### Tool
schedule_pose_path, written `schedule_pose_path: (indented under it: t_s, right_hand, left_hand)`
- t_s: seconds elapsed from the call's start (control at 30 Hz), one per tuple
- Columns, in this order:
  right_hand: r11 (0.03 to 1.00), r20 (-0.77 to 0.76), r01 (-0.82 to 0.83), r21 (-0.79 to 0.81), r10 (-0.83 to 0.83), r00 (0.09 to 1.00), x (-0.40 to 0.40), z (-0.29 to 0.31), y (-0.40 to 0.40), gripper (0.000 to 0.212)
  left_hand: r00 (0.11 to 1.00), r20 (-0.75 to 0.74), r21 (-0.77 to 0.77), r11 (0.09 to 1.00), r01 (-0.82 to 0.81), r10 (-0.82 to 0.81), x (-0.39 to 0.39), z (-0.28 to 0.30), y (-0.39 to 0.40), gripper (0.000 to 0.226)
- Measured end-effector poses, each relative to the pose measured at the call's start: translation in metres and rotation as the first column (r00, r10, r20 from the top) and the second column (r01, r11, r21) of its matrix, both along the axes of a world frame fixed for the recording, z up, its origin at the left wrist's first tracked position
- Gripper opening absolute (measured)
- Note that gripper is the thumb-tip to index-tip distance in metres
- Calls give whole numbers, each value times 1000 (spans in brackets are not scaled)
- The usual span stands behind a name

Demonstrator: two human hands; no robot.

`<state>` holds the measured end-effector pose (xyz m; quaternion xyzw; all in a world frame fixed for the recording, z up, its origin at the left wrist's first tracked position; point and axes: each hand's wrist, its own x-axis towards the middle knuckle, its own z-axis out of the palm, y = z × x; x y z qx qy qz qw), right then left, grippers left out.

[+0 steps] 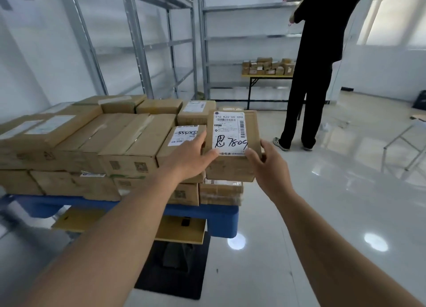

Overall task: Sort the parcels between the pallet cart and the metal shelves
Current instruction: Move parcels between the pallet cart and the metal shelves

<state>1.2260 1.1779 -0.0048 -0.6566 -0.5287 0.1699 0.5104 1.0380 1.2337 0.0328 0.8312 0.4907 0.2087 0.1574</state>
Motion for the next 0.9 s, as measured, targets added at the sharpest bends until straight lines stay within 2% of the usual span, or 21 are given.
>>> schedule_pose_path:
  t_s: [0.13, 0.3, 0.37, 0.43, 0.57, 0.63, 0.7, 0.8, 0.87, 0.9]
  right_hand:
    - [999, 11, 9, -53, -9, 1000, -1, -11, 19, 40]
    - [991, 41, 31, -130, -25, 999, -1, -13, 42, 44]
    - [983, 77, 14, -181, 0, 997, -2, -13, 50, 46]
    - [974, 98, -11, -225, 34, 995, -1, -16, 55, 46]
    - [966, 78, -38, -255, 60, 995, 1, -19, 58, 47]
    - [965, 38, -90, -248, 103, 994, 4, -19, 56, 48]
    - [954, -76, -199, -223, 186, 980, 8, -22, 53, 52]
    - [915, -290, -308, -262, 230, 929, 18, -36, 50, 77]
    - [900, -310, -307, -309, 210, 927, 22, -49, 50, 86]
    - [897, -298, -303, -323, 208, 932, 22, -54, 51, 83]
  left_hand:
    - [994, -101, -34, 999, -38, 34, 1, -8, 24, 71]
    - [991, -128, -94, 994, -53, 41, 3, -12, 50, 71]
    - [989, -145, -53, 998, -36, 29, 2, -14, 54, 66]
    - [975, -223, 30, 999, -16, 22, 2, -16, 54, 62]
    - [949, -316, 90, 996, 13, 17, -2, -21, 55, 63]
    - [950, -312, 95, 995, 19, 11, -3, -21, 55, 66]
    - [954, -299, 99, 995, 24, 7, -4, -21, 55, 69]
    - [962, -274, 110, 994, 26, 6, -7, -21, 55, 72]
    - [963, -271, 112, 993, 26, 6, -11, -24, 56, 73]
    - [962, -273, 105, 994, 27, 2, -12, -25, 56, 72]
